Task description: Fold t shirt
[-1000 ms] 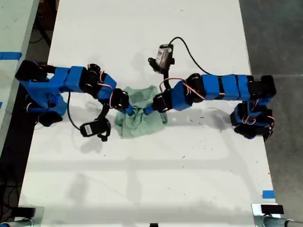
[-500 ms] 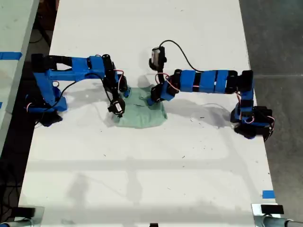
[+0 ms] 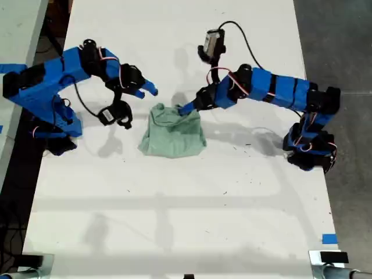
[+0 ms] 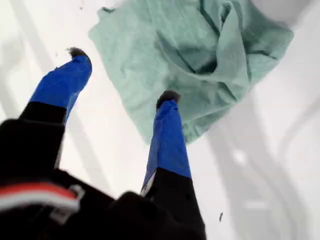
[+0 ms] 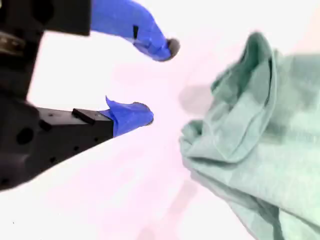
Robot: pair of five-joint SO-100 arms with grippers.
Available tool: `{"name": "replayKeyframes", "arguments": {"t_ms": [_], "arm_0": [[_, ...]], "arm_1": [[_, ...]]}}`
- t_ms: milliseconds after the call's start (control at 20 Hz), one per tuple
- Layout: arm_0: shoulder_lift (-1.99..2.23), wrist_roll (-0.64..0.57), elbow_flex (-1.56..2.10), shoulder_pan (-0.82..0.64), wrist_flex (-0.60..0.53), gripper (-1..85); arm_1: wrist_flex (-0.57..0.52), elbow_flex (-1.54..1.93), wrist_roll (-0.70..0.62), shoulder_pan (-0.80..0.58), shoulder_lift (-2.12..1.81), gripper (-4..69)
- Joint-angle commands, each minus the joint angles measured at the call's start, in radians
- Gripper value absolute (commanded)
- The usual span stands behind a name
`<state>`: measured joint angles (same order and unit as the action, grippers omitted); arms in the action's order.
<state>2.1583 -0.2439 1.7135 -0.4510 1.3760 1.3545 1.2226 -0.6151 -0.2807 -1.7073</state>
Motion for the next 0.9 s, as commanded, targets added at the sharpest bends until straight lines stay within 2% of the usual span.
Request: {"name": "replayKeyframes", "arguments": {"t_ms": [0,50,150,300,450,500,550,650,700,750,850], "arm_0": [[0.506,0.015,0.135,0.043,-0.018,0.0],[0.67,0.034,0.245,0.066,-0.028,0.0],[0.991,0.08,0.531,0.146,-0.086,0.0],[1.428,0.176,1.092,0.302,-0.284,0.0],[1.43,0.209,1.347,0.374,-0.443,0.0],[1.431,0.21,1.361,0.39,-0.439,0.0],[1.437,0.262,1.37,0.397,-0.391,0.0],[1.442,0.42,1.414,0.39,-0.267,0.0],[1.443,0.425,1.436,0.407,-0.285,2.1],[1.445,0.428,1.447,0.434,-0.299,1.8],[1.445,0.423,1.474,0.454,-0.319,0.0]], "arm_1": [[0.011,0.239,0.049,0.021,-0.39,4.8],[-0.035,0.426,0.071,0.02,-0.546,0.4],[-0.104,0.779,0.114,0.018,-0.856,0.5],[-0.16,1.167,0.198,0.109,-1.253,0.5],[-0.158,1.488,0.275,0.169,-1.62,0.5],[-0.123,1.588,0.295,0.175,-1.759,0.5],[-0.095,1.663,0.314,0.187,-1.804,0.5],[-0.067,1.744,0.37,0.23,-1.801,0.5],[-0.028,1.782,0.419,0.239,-1.801,0.5],[0.072,1.816,0.512,0.233,-1.801,0.5],[0.067,1.83,0.515,0.227,-1.801,0.0]]}}
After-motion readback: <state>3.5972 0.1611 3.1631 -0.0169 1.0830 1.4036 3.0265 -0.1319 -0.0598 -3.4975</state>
